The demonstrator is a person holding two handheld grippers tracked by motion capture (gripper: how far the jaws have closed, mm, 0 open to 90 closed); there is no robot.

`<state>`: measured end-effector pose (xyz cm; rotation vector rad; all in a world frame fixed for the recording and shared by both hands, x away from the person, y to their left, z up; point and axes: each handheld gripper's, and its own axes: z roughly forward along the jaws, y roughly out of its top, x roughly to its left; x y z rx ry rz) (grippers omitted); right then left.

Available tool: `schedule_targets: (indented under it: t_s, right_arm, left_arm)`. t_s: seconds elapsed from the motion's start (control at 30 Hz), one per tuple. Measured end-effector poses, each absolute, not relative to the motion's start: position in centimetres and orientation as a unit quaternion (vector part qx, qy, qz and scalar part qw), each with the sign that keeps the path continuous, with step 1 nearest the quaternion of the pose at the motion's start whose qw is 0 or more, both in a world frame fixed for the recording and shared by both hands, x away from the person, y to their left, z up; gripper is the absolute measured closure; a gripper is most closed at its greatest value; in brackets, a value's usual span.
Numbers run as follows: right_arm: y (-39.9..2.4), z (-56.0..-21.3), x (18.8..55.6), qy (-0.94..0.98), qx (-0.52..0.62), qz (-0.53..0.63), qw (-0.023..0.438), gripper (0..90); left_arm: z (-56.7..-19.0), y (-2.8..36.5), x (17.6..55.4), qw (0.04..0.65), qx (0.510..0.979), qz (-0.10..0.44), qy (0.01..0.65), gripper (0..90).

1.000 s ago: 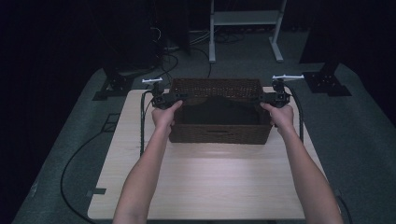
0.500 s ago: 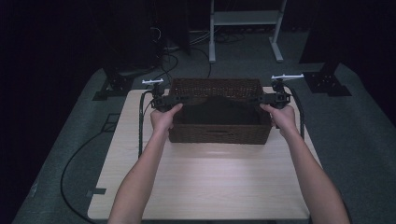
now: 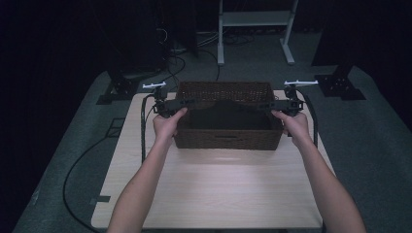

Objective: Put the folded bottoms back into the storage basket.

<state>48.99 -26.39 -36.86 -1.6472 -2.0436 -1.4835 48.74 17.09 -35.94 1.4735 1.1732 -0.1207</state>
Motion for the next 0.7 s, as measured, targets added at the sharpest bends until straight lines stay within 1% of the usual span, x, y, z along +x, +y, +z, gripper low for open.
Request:
schedule_targets:
  t_s: [0.07,0.3,0.37,0.7]
  right_arm:
    - [-26.5,-36.9,48.8,-0.675,-0.544,-0.495,0.065,40.1]
    - [-26.7,-37.2,48.4,-0.677,-0.540,-0.496,0.069,39.2]
    - [-26.8,-37.3,48.1,-0.678,-0.538,-0.496,0.069,38.9]
    - [-27.1,-37.2,47.1,-0.683,-0.529,-0.499,0.068,37.5]
  left_arm:
    - [-35.8,17.1,48.6,0.587,0.633,-0.052,0.503,31.8]
    - [-35.8,17.0,47.9,0.589,0.634,-0.052,0.498,24.4]
    - [-35.8,16.8,47.8,0.587,0.636,-0.051,0.499,20.2]
    - [-35.3,16.3,46.9,0.593,0.647,-0.055,0.477,17.8]
